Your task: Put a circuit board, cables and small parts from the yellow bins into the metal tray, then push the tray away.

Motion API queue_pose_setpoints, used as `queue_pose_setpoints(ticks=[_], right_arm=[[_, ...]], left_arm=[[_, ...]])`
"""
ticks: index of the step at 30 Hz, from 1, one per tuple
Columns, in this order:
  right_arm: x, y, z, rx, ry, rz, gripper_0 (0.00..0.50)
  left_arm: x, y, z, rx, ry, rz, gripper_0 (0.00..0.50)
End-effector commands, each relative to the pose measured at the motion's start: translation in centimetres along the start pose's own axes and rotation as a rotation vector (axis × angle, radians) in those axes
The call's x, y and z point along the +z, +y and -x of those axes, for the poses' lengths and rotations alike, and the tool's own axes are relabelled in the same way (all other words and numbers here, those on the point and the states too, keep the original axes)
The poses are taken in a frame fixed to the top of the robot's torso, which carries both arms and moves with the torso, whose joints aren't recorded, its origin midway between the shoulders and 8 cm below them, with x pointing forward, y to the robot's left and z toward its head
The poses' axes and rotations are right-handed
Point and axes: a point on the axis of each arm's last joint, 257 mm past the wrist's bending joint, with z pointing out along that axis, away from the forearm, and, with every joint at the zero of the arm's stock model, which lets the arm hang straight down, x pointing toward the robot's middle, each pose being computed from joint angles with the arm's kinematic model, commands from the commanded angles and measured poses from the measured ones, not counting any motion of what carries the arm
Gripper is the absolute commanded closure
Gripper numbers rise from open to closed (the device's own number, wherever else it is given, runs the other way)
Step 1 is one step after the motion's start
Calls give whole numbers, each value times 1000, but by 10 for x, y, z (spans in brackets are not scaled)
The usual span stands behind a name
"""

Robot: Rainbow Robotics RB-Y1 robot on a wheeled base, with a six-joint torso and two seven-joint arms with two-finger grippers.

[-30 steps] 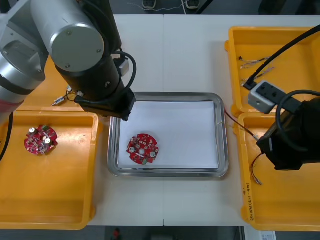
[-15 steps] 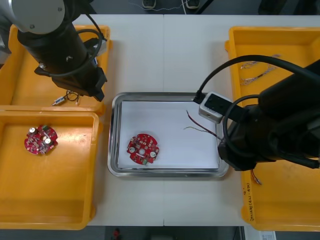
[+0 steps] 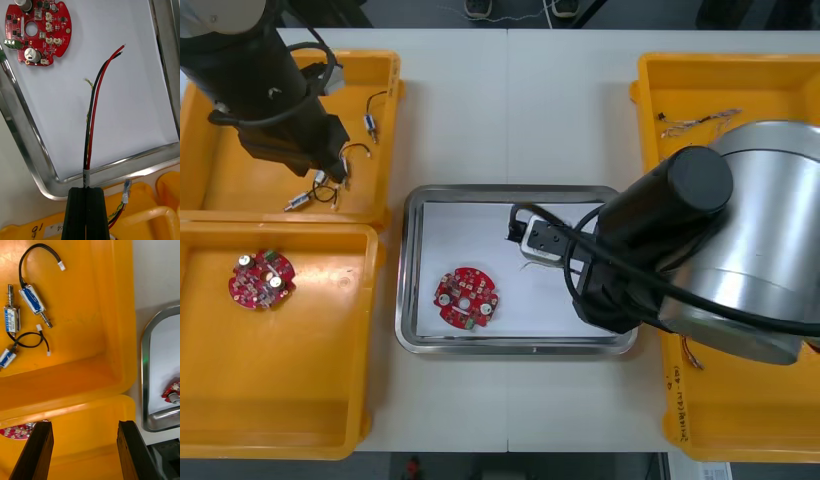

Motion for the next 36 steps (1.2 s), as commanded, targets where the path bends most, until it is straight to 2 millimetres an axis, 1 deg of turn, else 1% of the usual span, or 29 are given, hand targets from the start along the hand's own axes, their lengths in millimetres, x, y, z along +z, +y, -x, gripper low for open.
queue_pose_setpoints(ticks=[1,3,7,8,10,14,25,28,29,30,31,33,34,35,36], right_arm=[[13,3,28,-103,-42,-34,500],[23,1,34,-129,-51,-51,500],[40,1,36,-141,-52,-61,500],[43,1,36,-143,-50,-60,500],[59,5,30,-148,-25,-40,500],[74,9,20,-148,11,-13,500],[96,18,10,-134,32,26,500],[98,20,8,-137,41,30,500],[99,20,6,-136,45,31,491],[100,21,6,-139,48,34,471],[102,22,3,-139,55,36,435],[104,24,-1,-138,67,40,301],[105,25,-1,-139,68,42,208],[106,25,-3,-132,72,43,77],[106,25,-4,-132,74,43,40]], left_arm=[[-27,32,15,134,-32,47,0],[-22,42,12,137,-11,58,0],[-15,53,8,148,17,65,0],[-15,55,7,151,18,69,0],[-14,61,7,154,22,90,0],[-12,65,5,145,32,95,0],[-4,76,-1,120,64,103,0],[-1,79,3,123,52,112,0],[2,79,5,130,50,118,0],[5,80,7,140,44,128,0],[8,81,10,151,37,145,0],[16,84,13,173,33,184,0],[18,85,15,178,28,195,0],[22,85,18,181,22,201,0],[24,86,19,179,17,200,0]])
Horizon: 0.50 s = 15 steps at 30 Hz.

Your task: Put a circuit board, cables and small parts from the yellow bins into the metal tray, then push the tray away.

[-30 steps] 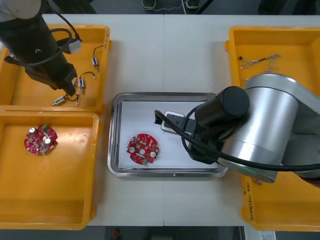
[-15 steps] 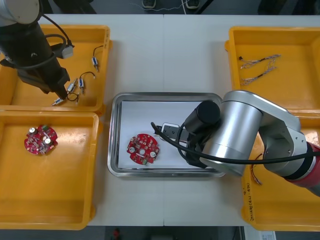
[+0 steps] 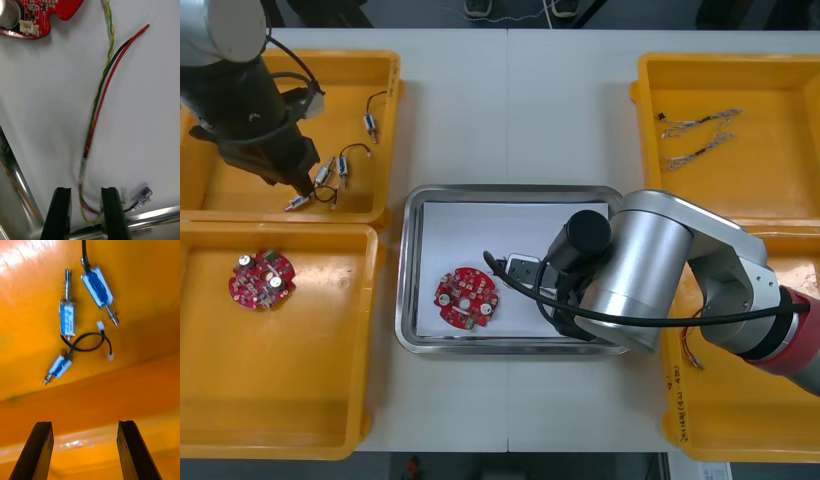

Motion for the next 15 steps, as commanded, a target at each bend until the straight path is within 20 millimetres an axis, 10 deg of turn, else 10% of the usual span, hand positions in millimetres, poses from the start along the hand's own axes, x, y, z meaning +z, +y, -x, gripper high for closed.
queue_pose_setpoints(ticks=[1,15], right_arm=[[-1,7,8,-53,-16,9,0],[-19,-18,19,-25,-61,-58,0]], left_arm=[[-12,23,20,74,-52,85,0],[-7,37,32,60,-89,78,0]])
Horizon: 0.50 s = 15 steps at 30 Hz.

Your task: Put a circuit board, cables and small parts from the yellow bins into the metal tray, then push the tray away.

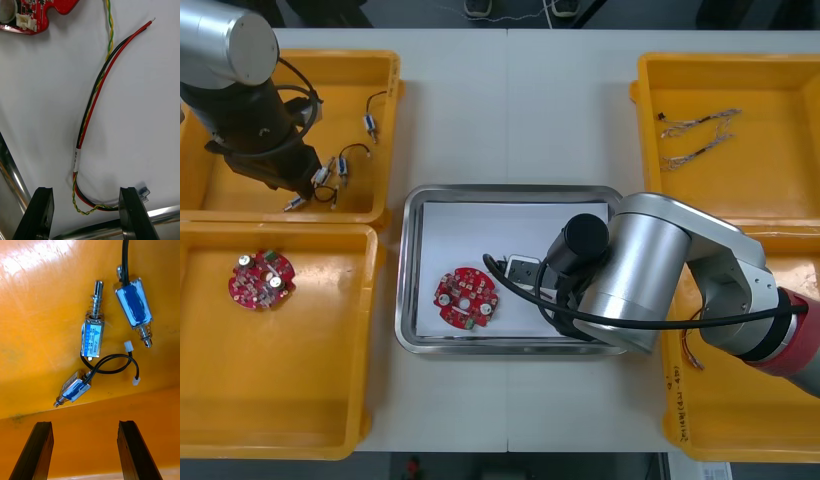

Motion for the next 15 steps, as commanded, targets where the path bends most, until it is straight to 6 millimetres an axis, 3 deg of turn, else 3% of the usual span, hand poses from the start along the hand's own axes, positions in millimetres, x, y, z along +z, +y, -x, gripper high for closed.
queue_pose_setpoints(ticks=[1,7,11,15], right_arm=[[-24,-20,23,-19,-79,-58,0],[-56,-43,34,11,-139,-129,0],[-80,-60,26,48,-130,-165,0],[-91,-65,10,72,-78,-158,0]], left_arm=[[-33,22,24,97,-70,44,0],[-30,20,30,79,-58,20,0],[-26,19,34,83,-67,22,0],[-18,17,34,100,-58,36,0]])
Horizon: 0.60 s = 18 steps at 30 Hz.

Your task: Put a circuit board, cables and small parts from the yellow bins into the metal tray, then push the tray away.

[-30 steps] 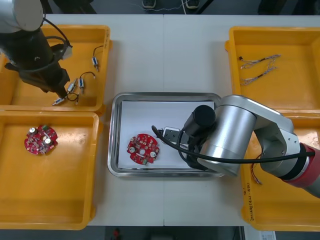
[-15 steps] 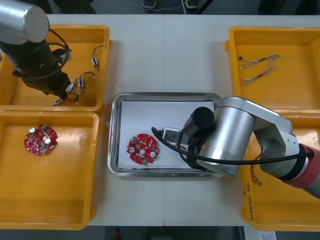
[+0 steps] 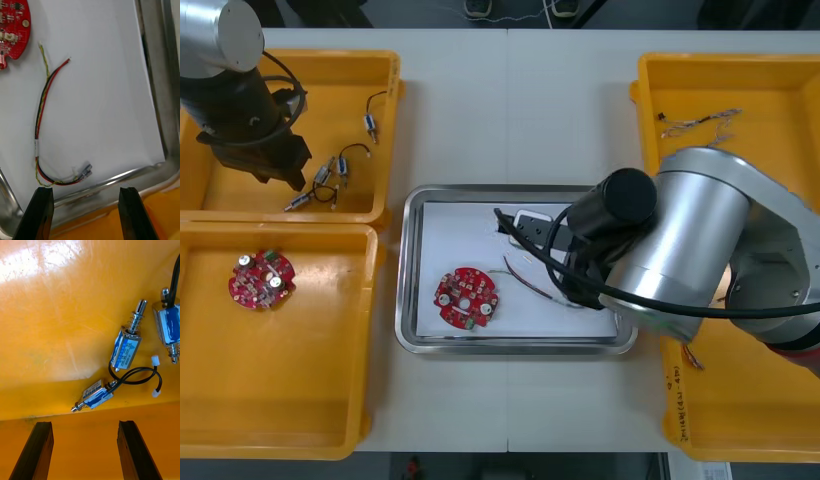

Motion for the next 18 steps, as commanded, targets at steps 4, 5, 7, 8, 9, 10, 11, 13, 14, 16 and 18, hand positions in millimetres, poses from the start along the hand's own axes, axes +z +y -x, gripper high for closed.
queue_pose_setpoints(ticks=[4,5,7,8,9,10,11,13,14,16,18], right_arm=[[-44,-44,-12,65,31,-52,0],[-48,-52,-11,81,20,-60,0],[-57,-65,-9,99,3,-73,0],[-62,-73,-8,111,-6,-82,0],[-65,-77,-9,117,-8,-87,0],[-70,-87,-12,131,-13,-99,0],[-74,-95,-17,149,-14,-107,0],[-79,-107,-26,185,-12,-107,0],[-81,-114,-34,213,-5,-103,0],[-84,-126,-44,258,2,-98,0],[-88,-139,-55,303,5,-99,0]], left_arm=[[-8,-8,28,195,-61,41,0],[-5,-9,29,193,-63,37,0],[-2,-10,29,189,-65,34,0],[0,-10,29,184,-65,30,0],[1,-11,30,184,-66,28,0],[2,-11,29,184,-64,30,0],[3,-14,29,186,-62,26,0],[5,-15,29,184,-60,23,0],[6,-18,29,187,-59,16,0],[8,-21,28,185,-54,7,0],[10,-25,27,184,-50,-1,0]])
